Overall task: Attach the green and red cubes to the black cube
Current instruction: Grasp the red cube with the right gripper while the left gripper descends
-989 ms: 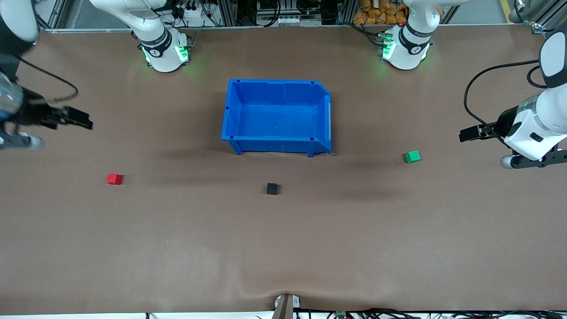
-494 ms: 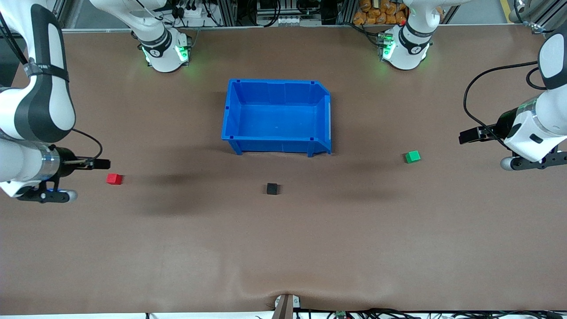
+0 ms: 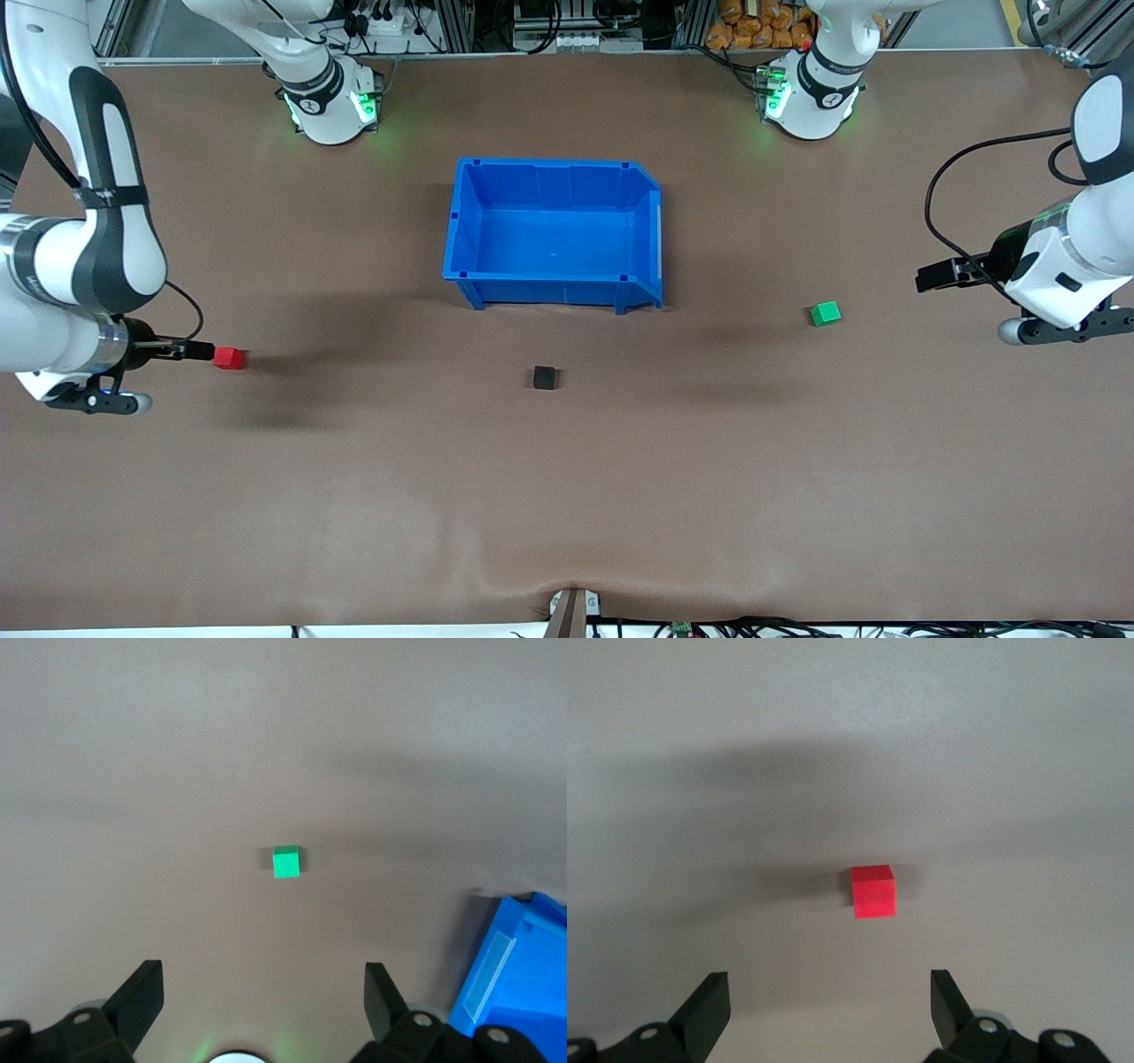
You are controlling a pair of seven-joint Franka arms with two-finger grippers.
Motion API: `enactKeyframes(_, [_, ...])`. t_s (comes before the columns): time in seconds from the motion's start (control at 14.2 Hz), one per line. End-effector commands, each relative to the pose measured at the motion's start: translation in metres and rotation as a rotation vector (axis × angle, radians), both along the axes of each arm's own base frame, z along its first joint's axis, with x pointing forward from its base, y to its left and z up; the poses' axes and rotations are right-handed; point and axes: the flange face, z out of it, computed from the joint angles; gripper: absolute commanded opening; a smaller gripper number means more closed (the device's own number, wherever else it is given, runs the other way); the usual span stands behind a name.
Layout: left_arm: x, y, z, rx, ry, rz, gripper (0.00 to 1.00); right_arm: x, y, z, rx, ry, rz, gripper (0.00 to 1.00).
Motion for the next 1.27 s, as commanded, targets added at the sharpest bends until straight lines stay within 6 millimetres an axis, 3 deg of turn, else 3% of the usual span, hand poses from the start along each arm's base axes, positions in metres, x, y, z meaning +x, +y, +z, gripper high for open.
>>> enactKeyframes(0.0, [0.001, 0.000, -0.017, 0.011, -0.002, -0.008, 1.00, -0.030, -0.011, -0.029, 0.050, -0.069, 0.007, 1.00])
enactKeyframes(0.28, [0.003, 0.003, -0.045, 0.009, 0.001, -0.005, 1.00, -0.045, -0.026, -0.089, 0.055, -0.150, 0.080, 1.00])
enactKeyframes(0.56, [0.003, 0.003, -0.075, 0.008, 0.024, 0.002, 1.00, -0.052, -0.043, -0.127, 0.068, -0.121, 0.149, 1.00])
enactKeyframes(0.85, [0.000, 0.000, -0.095, 0.016, 0.022, 0.052, 1.00, -0.054, -0.043, -0.147, 0.083, -0.112, 0.122, 1.00])
enactKeyframes(0.99, [-0.002, 0.002, -0.110, 0.016, 0.013, 0.054, 1.00, -0.054, -0.041, -0.148, 0.106, -0.122, 0.086, 1.00])
enactKeyframes(1.2, [-0.002, 0.004, -0.129, 0.037, 0.004, 0.042, 1.00, -0.053, -0.040, -0.147, 0.106, -0.124, 0.085, 0.75])
